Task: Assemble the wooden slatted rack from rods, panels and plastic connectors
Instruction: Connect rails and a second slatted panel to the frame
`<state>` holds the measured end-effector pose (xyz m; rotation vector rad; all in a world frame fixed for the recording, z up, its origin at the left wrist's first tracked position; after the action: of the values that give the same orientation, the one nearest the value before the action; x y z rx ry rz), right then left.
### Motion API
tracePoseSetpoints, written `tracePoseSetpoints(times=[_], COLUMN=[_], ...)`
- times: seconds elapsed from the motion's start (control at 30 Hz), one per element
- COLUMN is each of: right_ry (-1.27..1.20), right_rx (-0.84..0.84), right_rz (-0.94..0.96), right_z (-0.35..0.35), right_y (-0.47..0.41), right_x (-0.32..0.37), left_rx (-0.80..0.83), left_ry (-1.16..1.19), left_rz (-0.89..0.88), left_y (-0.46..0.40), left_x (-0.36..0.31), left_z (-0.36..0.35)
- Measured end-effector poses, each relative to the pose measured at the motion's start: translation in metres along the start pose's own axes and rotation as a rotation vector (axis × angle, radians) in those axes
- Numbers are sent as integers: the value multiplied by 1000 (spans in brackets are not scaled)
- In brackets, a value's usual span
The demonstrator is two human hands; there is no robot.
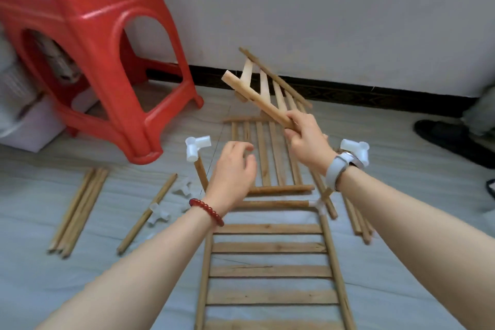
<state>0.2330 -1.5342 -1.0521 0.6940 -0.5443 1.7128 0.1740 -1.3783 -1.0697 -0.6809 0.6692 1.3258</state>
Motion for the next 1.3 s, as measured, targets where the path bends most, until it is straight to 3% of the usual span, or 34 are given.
tracePoseSetpoints(times=[0.07, 0.17, 0.23, 0.27, 0.33, 0.47, 0.57, 0.63, 0.73, 0.8, 0.87, 0.97, 1.07, 1.2, 1.3], right_ry=[-6, 49, 133, 199, 361, 615, 566, 291, -617, -1082, -1234, -1166, -994, -762, -610], right_rx=[-12, 5, 21, 22, 5, -130, -232, -267, -70, 105, 20, -216, -306, -302, -213], right_rz=[28, 138, 230, 280, 385, 581, 448, 122, -421, -563, -545, -589, -585, -522, -430], right_z=[22, 46, 55, 58, 60, 67, 72, 74, 56, 38, 36, 42, 50, 66, 79], right_y=[28, 83, 119, 137, 165, 202, 213, 214, 221, 222, 213, 201, 198, 203, 207], right_x=[21, 53, 68, 74, 85, 106, 104, 88, 78, 96, 113, 118, 101, 68, 44], left_rx=[-45, 15, 139, 192, 220, 61, -14, -71, -138, -137, -96, 42, 118, -56, 3], left_ry=[237, 978, 1388, 1471, 1408, 1148, 1213, 1224, 1286, 1363, 1431, 1326, 1243, 1682, 1785], left_rz=[150, 405, 433, 415, 396, 366, 309, 300, 263, 241, 207, 143, 146, 296, 273], left_y=[11, 37, 54, 63, 77, 104, 125, 136, 149, 154, 158, 161, 166, 176, 180], left_x=[-16, -36, -51, -59, -70, -85, -93, -95, -102, -110, -118, -129, -118, -64, -43], left_z=[26, 57, 77, 88, 100, 105, 108, 111, 112, 111, 108, 107, 111, 134, 147])
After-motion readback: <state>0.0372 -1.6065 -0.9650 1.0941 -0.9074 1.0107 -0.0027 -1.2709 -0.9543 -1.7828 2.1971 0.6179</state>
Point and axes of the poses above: each hand's wrist, its own y-axis away from the middle knuckle, its own z-axis out of the back of the hand, x = y × z, the point moved 5 cm from there along -y, towards the middle knuckle, and after that the axes turned 8 degrees about x, right-handed, at the moved point
